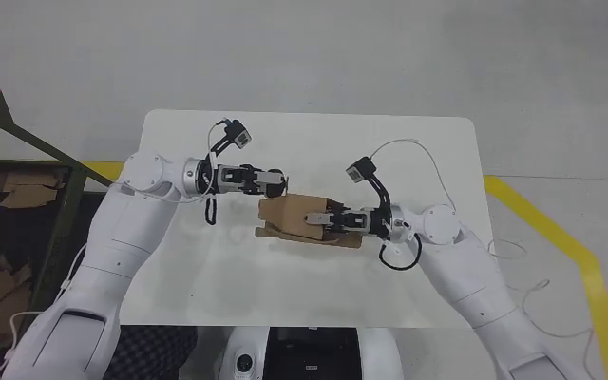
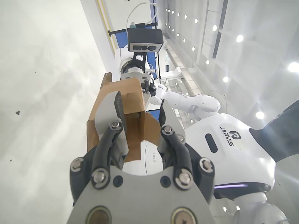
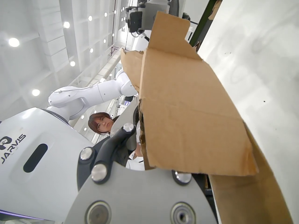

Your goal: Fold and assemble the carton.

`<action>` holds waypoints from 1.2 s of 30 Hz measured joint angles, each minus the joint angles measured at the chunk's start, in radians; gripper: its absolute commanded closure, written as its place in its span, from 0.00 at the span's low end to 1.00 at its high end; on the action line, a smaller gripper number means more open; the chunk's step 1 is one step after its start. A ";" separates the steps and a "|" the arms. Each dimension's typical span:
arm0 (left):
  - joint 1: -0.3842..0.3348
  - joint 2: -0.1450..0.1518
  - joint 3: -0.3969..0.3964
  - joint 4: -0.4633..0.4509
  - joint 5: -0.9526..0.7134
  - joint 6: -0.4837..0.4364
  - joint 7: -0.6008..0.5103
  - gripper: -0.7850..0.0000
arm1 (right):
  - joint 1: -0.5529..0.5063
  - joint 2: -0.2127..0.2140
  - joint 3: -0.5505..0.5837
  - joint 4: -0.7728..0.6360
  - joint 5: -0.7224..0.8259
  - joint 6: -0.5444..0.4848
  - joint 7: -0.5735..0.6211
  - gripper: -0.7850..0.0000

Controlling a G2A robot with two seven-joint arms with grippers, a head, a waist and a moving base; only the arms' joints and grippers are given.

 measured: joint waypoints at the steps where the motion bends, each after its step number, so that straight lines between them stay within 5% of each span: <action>1: -0.001 -0.001 0.002 -0.002 -0.002 0.000 0.000 0.60 | 0.001 -0.001 -0.004 0.000 -0.002 0.001 0.000 1.00; 36: 0.032 -0.001 0.006 -0.050 0.004 -0.003 0.013 0.57 | -0.003 0.001 0.061 0.071 0.002 -0.022 -0.122 1.00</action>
